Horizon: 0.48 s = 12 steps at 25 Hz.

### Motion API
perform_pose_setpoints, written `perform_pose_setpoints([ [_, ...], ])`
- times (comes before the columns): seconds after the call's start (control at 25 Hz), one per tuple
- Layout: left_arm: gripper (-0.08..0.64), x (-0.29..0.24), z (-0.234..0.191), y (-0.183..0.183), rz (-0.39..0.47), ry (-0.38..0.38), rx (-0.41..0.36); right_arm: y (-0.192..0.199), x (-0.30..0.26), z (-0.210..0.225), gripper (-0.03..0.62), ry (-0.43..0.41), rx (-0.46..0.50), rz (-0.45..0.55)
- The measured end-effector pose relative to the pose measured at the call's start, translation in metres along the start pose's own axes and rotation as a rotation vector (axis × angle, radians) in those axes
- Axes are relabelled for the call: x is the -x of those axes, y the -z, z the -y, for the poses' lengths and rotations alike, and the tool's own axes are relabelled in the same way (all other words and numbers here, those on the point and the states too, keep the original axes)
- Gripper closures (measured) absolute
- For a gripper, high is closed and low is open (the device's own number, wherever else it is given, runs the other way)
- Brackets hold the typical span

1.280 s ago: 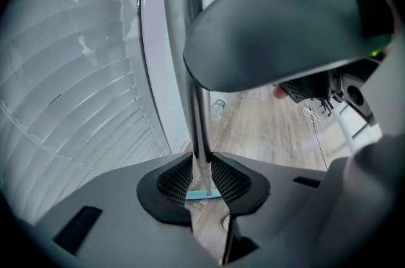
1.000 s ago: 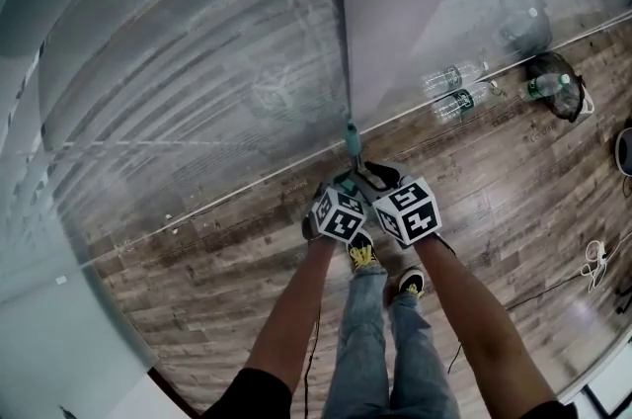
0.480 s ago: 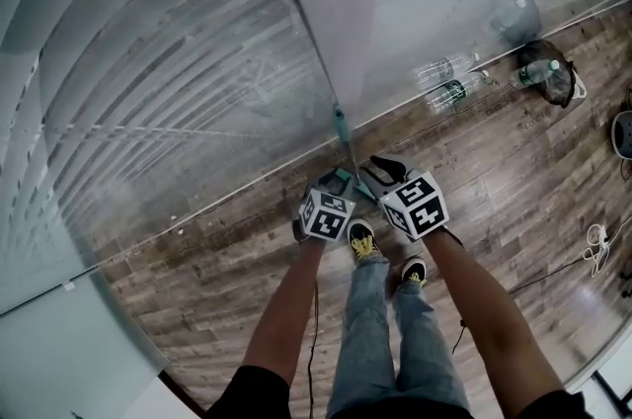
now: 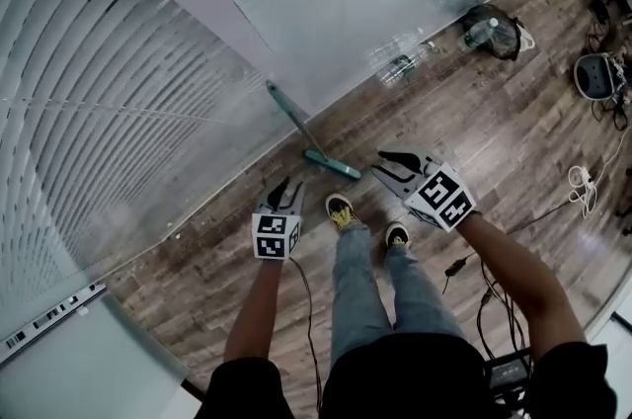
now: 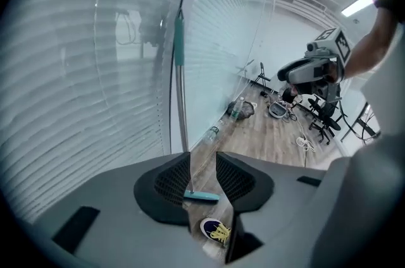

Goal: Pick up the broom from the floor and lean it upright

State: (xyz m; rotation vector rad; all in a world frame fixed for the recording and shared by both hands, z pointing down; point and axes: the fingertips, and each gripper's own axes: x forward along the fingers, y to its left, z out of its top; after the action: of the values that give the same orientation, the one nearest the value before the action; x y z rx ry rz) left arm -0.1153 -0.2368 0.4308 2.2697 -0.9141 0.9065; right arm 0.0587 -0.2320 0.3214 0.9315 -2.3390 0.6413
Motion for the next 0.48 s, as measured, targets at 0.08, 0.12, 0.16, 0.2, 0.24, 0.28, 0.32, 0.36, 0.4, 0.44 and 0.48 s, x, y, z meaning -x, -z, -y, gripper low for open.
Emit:
perform_pose_setpoints([
  [0.08,0.423,0.028,0.016,-0.018,0.055,0.002,-0.015,-0.02,0.035,0.004,0.487,0.019,0.042,0.045],
  [0.12,0.423,0.042,0.026,-0.028,0.085,0.007,-0.018,-0.032,0.051,0.006,0.495,0.026,0.071,0.072],
  [0.16,0.423,0.056,0.037,-0.037,0.115,0.016,-0.022,-0.044,0.067,0.004,0.499,0.027,0.099,0.095],
  [0.2,0.423,0.072,0.051,-0.044,0.143,0.026,-0.029,-0.052,0.085,-0.003,0.499,0.019,0.125,0.113],
  [0.24,0.426,0.089,0.066,-0.05,0.169,0.036,-0.038,-0.059,0.105,-0.013,0.499,0.008,0.148,0.126],
  [0.28,0.433,0.108,0.081,-0.055,0.195,0.043,-0.045,-0.065,0.126,-0.024,0.503,-0.002,0.168,0.14],
  [0.32,0.44,0.126,0.098,-0.063,0.222,0.048,-0.05,-0.072,0.15,-0.032,0.506,-0.007,0.186,0.157],
  [0.36,0.448,0.145,0.115,-0.073,0.251,0.051,-0.052,-0.081,0.174,-0.039,0.509,-0.007,0.201,0.178],
  [0.4,0.457,0.162,0.13,-0.084,0.283,0.05,-0.049,-0.089,0.198,-0.045,0.512,-0.007,0.214,0.2],
  [0.44,0.464,0.178,0.143,-0.092,0.317,0.044,-0.045,-0.096,0.221,-0.051,0.515,-0.008,0.225,0.219],
  [0.48,0.469,0.191,0.156,-0.099,0.348,0.036,-0.039,-0.1,0.242,-0.057,0.517,-0.006,0.235,0.237],
])
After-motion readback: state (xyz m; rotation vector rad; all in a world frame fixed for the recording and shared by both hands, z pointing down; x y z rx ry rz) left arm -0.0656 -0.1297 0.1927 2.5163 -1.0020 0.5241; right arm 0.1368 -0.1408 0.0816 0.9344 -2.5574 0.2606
